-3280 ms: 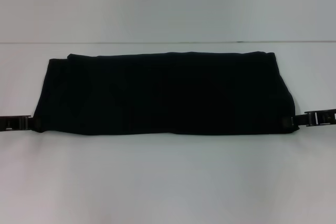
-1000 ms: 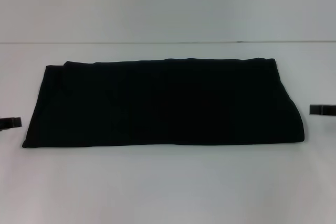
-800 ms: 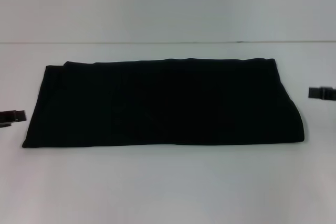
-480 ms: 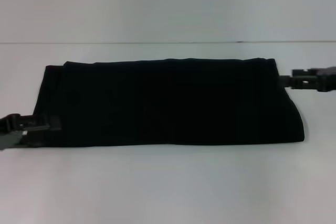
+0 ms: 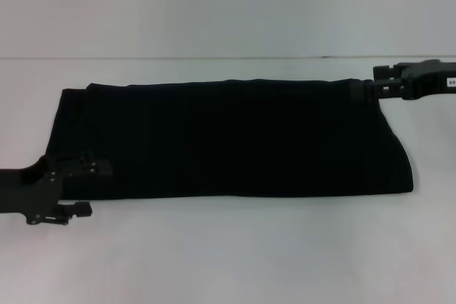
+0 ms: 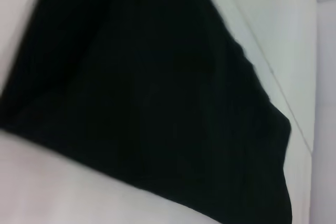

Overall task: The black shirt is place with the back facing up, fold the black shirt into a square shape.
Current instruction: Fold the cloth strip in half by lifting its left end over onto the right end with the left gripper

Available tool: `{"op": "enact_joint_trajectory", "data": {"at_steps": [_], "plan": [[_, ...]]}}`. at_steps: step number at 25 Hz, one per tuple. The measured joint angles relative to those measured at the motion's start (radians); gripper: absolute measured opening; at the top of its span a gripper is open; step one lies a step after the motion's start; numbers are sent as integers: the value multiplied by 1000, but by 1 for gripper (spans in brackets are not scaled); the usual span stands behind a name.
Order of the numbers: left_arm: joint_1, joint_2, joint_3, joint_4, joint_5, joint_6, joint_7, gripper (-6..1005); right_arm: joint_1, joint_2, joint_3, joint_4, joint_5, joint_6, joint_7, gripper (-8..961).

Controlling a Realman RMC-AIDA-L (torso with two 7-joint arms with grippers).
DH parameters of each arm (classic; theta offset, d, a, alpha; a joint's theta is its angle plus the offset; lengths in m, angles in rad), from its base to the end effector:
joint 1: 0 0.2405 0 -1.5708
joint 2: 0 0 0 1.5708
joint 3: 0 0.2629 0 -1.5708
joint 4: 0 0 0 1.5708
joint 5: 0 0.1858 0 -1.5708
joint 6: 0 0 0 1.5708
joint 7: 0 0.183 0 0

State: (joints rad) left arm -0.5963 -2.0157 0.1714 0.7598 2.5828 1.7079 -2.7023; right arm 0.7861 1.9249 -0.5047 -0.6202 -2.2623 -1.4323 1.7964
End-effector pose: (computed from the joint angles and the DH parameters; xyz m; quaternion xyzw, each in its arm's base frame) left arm -0.3033 0.3202 0.0162 -0.5712 -0.7937 -0.2019 0.0547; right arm 0.2259 0.4188 0.0267 -0.9066 0.3350 0.1742 0.1883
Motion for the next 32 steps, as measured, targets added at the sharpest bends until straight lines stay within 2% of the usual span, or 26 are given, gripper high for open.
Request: {"op": "enact_joint_trajectory", "data": {"at_steps": [7, 15, 32], "plan": [[20, -1, -43, -13, 2, -67, -155, 958, 19, 12, 0, -6, 9, 13, -15, 936], [26, -3, -46, -15, 37, -129, -259, 957, 37, 24, -1, -12, 27, 17, -21, 935], [18, 3, -74, -52, 58, -212, -275, 958, 38, 26, -11, -13, 64, 40, -43, 935]]}}
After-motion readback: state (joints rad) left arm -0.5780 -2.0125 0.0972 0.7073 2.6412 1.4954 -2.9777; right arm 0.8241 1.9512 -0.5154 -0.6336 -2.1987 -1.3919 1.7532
